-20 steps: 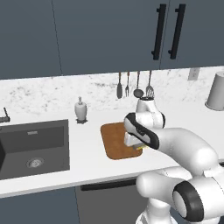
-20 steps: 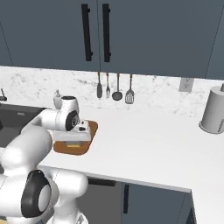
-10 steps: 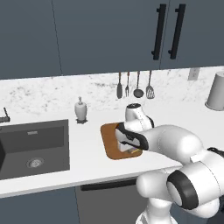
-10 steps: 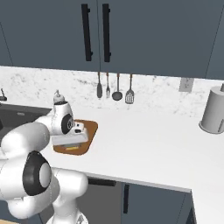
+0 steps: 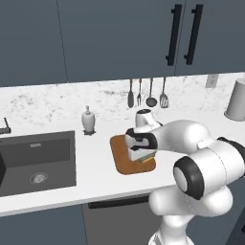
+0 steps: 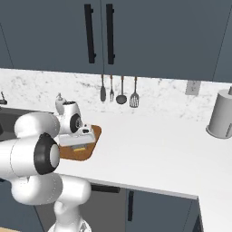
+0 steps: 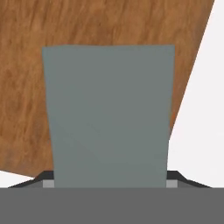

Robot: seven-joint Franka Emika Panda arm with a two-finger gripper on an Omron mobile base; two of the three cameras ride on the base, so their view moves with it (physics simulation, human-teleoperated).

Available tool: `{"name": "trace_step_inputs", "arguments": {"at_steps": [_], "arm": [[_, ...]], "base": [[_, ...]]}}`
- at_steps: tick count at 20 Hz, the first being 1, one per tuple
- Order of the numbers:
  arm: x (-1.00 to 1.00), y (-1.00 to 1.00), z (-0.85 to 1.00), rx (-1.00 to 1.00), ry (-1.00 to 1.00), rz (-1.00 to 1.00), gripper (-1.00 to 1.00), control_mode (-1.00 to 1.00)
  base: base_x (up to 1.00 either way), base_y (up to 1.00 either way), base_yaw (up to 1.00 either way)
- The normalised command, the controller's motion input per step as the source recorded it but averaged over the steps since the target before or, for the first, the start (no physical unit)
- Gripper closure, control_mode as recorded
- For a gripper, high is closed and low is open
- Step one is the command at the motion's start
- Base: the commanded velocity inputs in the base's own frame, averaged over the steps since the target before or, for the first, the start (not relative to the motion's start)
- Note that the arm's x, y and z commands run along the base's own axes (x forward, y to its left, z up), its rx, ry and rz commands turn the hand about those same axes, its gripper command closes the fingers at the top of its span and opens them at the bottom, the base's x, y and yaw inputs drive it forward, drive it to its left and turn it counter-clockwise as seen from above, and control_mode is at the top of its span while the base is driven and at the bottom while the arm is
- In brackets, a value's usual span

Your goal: Pick up the sponge from the counter and clean the cutting board by briefly scrubbing or pressing down on the cutting board. Once finished, release the sponge.

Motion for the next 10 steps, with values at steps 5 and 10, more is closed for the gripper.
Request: {"name": "trace_step_inputs", "arguments": {"at_steps": [5, 10], "arm": [[0.00, 0.00, -0.33, -0.01, 0.03, 0.06, 1.00, -1.00], [0.00, 0.00, -0.27, -0.01, 0.04, 0.07, 1.00, -1.00]], "base": [[0.00, 0.00, 0.00], [0.00, 0.00, 0.00]]}}
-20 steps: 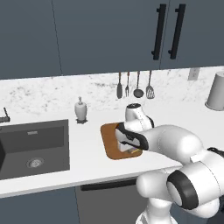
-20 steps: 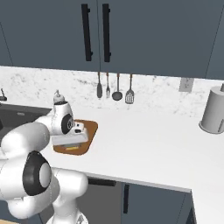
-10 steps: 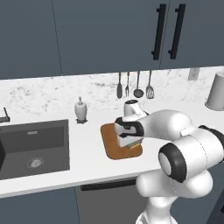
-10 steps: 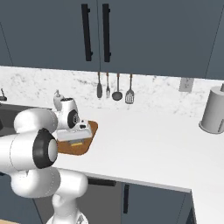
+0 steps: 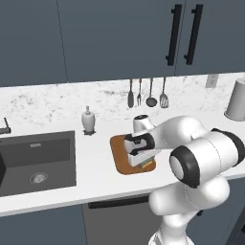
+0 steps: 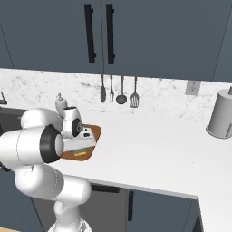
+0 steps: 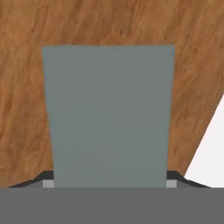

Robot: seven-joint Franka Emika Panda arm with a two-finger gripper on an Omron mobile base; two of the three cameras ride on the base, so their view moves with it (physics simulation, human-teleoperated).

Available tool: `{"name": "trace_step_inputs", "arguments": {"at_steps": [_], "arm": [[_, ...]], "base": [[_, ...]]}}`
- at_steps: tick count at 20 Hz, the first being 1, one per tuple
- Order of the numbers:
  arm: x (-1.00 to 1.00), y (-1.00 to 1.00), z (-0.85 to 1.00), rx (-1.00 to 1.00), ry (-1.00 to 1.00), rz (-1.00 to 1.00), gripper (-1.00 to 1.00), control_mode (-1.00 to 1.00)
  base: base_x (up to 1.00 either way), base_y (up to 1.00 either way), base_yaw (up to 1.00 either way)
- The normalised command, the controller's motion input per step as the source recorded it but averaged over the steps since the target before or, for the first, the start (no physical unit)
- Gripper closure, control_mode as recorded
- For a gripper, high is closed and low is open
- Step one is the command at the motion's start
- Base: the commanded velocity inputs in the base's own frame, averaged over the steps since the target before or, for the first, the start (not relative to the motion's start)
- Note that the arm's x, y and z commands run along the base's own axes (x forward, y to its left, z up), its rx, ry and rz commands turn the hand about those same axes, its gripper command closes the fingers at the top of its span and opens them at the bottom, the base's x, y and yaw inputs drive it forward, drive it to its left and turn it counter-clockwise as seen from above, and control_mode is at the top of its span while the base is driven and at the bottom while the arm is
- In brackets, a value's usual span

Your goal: Pick up the sponge from the counter and clean the cutting board by briefly scrubbing or pressing down on the cutting board. Once finished, release the sponge.

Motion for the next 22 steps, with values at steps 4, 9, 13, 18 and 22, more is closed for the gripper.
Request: {"name": "trace_step_inputs", "arguments": {"at_steps": [4, 9, 13, 18, 22], "arm": [[0.01, 0.00, -0.23, 0.00, 0.05, 0.10, 1.00, -1.00], [0.00, 0.00, -0.29, 0.00, 0.07, 0.09, 1.00, -1.00], [0.00, 0.19, -0.23, 0.00, 0.06, 0.07, 1.00, -1.00], [-0.02, 0.75, -0.02, -0.01, 0.00, 0.00, 1.00, -1.00], [0.00, 0.61, 0.00, 0.00, 0.00, 0.00, 1.00, -1.00]], "base": [[0.00, 0.00, 0.00], [0.00, 0.00, 0.00], [0.00, 0.00, 0.00], [0.00, 0.00, 0.00], [0.00, 0.00, 0.00]]}}
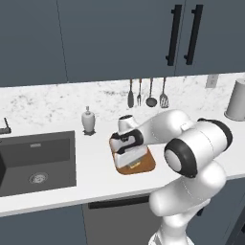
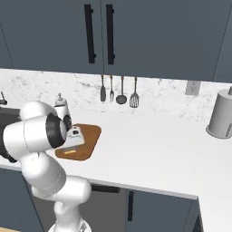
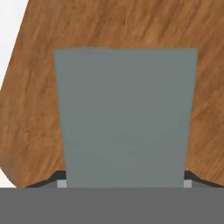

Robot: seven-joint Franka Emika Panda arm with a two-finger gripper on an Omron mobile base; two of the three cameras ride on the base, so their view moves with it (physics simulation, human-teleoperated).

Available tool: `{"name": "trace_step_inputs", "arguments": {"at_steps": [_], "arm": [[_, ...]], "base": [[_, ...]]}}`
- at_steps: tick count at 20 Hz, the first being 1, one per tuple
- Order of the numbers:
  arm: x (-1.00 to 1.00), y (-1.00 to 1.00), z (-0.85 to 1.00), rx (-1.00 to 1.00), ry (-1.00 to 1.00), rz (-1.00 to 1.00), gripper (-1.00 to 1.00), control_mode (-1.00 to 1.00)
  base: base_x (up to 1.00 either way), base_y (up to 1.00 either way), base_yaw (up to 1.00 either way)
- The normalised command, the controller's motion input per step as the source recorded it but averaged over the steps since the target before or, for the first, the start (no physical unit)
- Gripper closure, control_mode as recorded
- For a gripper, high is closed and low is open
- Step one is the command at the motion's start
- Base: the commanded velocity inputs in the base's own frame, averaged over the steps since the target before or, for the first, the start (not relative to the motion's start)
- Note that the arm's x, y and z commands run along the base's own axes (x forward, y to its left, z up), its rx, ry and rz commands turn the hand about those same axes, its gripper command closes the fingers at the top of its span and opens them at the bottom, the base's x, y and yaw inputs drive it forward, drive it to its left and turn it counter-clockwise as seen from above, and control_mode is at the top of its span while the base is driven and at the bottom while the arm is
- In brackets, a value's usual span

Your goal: Pick up the sponge from the counter and clean the cutting board by briefly scrubbing or pressing down on the cutting board. Once finished, release the sponge.

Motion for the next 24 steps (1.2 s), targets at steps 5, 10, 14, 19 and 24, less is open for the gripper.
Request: {"name": "trace_step_inputs", "arguments": {"at_steps": [5, 10, 14, 19, 24], "arm": [[-0.02, 0.07, -0.72, -0.09, 0.08, 0.05, 1.00, -1.00], [0.00, 0.18, -0.62, -0.09, 0.05, 0.04, 1.00, -1.00], [-0.11, 0.67, 0.05, 0.00, 0.00, 0.00, 1.00, -1.00], [-0.04, 0.04, -0.51, -0.06, 0.00, 0.00, 1.00, -1.00], [0.07, 0.01, -0.48, -0.07, -0.03, 0.00, 1.00, -1.00]], "base": [[0.00, 0.00, 0.00], [0.00, 0.00, 0.00], [0.00, 0.00, 0.00], [0.00, 0.00, 0.00], [0.00, 0.00, 0.00]]}}
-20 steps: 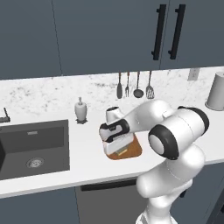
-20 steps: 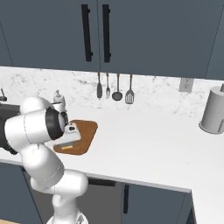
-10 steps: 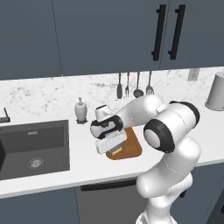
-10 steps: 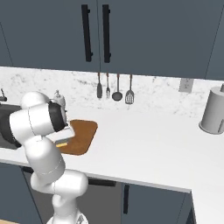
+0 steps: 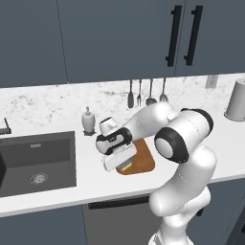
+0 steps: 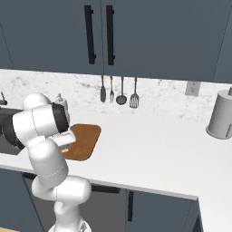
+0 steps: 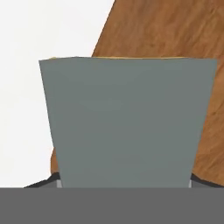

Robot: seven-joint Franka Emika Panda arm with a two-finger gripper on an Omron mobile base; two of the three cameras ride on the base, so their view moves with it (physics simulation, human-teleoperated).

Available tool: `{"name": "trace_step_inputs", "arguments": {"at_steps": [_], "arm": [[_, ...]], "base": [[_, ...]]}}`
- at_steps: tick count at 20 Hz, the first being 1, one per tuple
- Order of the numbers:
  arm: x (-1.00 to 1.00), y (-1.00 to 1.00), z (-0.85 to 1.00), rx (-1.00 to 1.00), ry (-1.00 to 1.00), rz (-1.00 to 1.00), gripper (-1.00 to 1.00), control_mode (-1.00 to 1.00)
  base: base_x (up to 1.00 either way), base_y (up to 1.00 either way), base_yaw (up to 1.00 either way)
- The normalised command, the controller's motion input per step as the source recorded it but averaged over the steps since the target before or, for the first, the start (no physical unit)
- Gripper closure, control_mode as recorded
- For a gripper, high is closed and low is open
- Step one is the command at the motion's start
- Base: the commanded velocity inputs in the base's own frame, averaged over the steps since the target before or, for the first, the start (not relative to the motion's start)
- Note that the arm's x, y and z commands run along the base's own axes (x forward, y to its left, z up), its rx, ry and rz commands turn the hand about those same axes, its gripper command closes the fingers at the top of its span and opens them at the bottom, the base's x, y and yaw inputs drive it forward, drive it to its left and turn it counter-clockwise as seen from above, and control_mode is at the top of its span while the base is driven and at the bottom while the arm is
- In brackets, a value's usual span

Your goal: Pick up the sponge from the counter and clean the cutting board by briefly scrubbing or pressing down on the cutting board. Once finished, release the sponge.

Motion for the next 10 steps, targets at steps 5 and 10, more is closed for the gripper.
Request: {"name": "trace_step_inputs", "arguments": {"at_steps": [5, 10], "arm": [[0.36, 0.01, 0.19, 0.00, -0.03, -0.01, 1.00, -1.00], [0.58, 0.00, 0.03, 0.00, 0.00, -0.05, 1.00, -1.00]], "base": [[0.00, 0.00, 0.00], [0.00, 0.00, 0.00]]}}
